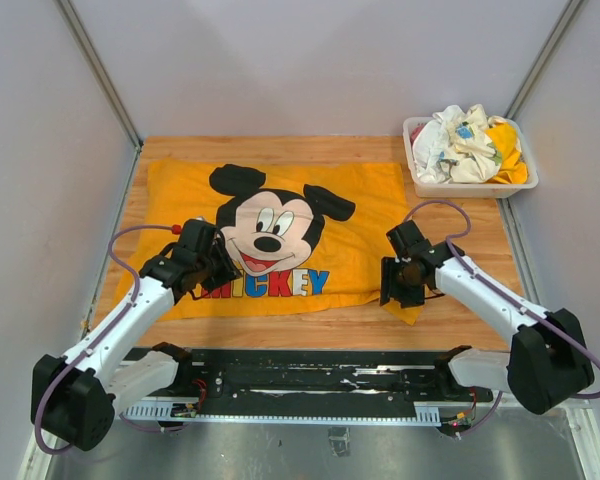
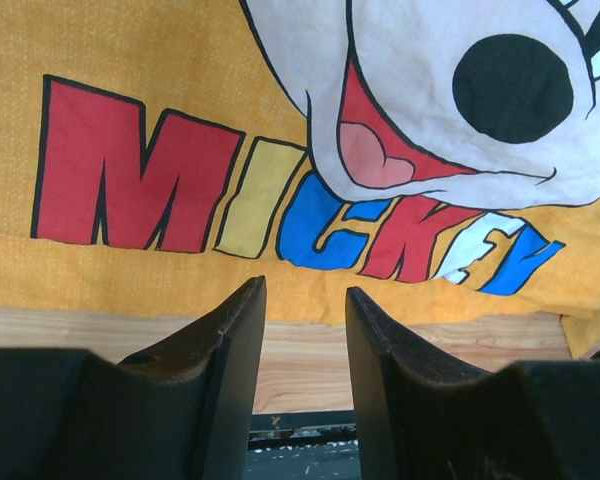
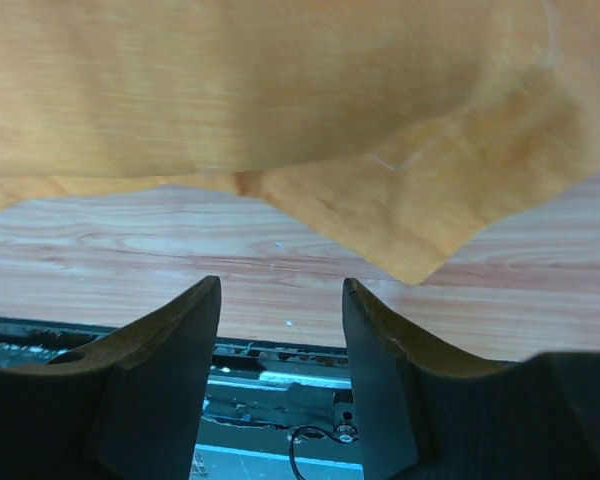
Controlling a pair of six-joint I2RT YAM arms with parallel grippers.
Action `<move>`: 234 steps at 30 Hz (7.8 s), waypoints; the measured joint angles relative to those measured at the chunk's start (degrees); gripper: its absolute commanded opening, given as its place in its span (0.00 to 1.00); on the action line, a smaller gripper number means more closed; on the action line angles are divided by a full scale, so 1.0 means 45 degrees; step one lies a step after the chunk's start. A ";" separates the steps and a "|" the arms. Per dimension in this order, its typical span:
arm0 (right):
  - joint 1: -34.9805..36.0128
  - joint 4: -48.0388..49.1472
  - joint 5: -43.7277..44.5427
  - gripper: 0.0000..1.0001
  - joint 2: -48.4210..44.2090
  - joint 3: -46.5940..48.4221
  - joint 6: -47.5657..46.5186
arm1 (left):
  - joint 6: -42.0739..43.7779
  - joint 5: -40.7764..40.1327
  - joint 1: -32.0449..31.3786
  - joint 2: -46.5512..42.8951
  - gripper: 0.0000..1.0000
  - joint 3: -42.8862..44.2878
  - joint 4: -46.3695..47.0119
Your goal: Remove the trousers from the hanger
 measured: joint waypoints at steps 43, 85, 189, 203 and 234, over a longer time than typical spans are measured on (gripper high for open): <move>-0.5367 0.0097 0.1404 0.55 0.1564 -0.0233 0.0869 | 0.0325 -0.0301 -0.0005 0.0160 0.45 0.0525 -0.0034; 0.1413 0.0767 -0.1005 0.62 1.1312 1.4717 -0.3245 | 0.3415 -0.1535 0.2399 0.7529 0.47 0.6538 0.2744; -0.0107 0.2132 -0.0544 0.51 1.2760 1.4562 -0.1957 | 0.3565 -0.0563 0.2584 0.8442 0.47 0.5552 0.3793; -0.0792 0.2229 -0.0661 0.52 1.4348 1.6524 -0.1962 | 0.3240 -0.1166 0.2574 0.5615 0.47 0.3031 0.2924; -0.0044 0.3410 -0.0947 0.54 0.9870 1.1414 -0.2569 | -0.1103 -0.1384 0.2254 0.2526 0.41 -0.1744 0.0831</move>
